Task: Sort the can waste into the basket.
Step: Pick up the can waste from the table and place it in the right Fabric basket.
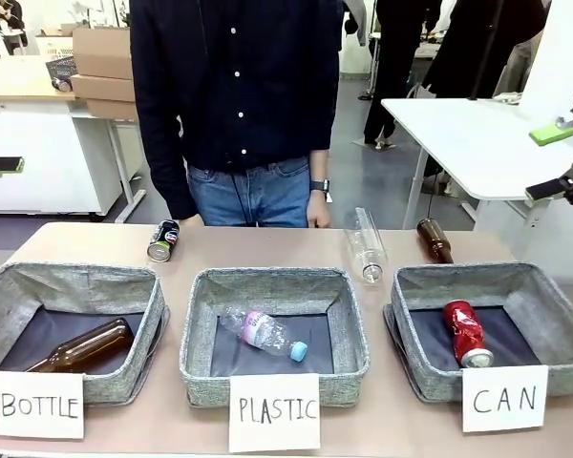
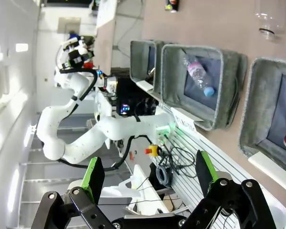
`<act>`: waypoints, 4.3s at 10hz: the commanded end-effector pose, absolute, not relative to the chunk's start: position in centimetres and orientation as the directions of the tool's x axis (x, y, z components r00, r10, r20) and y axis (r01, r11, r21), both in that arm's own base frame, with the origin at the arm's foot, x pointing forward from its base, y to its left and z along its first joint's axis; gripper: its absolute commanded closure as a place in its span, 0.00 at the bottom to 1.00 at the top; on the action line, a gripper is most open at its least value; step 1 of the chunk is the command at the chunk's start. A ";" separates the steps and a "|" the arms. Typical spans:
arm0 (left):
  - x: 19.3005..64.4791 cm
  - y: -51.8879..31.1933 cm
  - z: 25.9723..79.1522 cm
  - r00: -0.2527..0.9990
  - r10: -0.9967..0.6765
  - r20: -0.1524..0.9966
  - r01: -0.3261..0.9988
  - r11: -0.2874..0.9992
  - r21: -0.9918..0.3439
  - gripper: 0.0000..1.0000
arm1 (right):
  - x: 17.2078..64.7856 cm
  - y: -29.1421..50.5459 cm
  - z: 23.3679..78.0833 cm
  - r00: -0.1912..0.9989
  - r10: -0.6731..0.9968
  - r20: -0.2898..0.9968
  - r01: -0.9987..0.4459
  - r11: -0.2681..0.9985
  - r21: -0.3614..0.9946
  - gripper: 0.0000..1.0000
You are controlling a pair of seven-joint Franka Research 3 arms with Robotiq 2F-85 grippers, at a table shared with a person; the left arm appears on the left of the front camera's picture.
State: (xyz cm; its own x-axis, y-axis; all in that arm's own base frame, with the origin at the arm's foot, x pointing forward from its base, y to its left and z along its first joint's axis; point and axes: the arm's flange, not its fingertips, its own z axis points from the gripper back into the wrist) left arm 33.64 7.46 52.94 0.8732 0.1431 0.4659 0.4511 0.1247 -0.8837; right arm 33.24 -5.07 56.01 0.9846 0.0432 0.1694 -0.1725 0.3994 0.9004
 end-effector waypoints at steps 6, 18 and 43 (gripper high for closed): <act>35.8 5.1 55.0 0.840 0.099 0.533 0.457 0.399 -0.795 0.00 | 33.3 -5.3 55.8 0.979 0.052 0.196 -0.200 0.413 0.889 0.00; 57.2 -4.9 47.8 0.879 -0.154 0.452 0.273 0.939 -0.210 0.00 | 33.3 -5.3 55.8 0.979 0.052 0.196 -0.200 0.413 0.889 0.00; 68.1 -12.7 31.8 0.994 -0.091 0.059 0.096 0.991 -0.095 0.77 | 33.3 -5.3 55.8 0.979 0.052 0.196 -0.200 0.413 0.889 0.00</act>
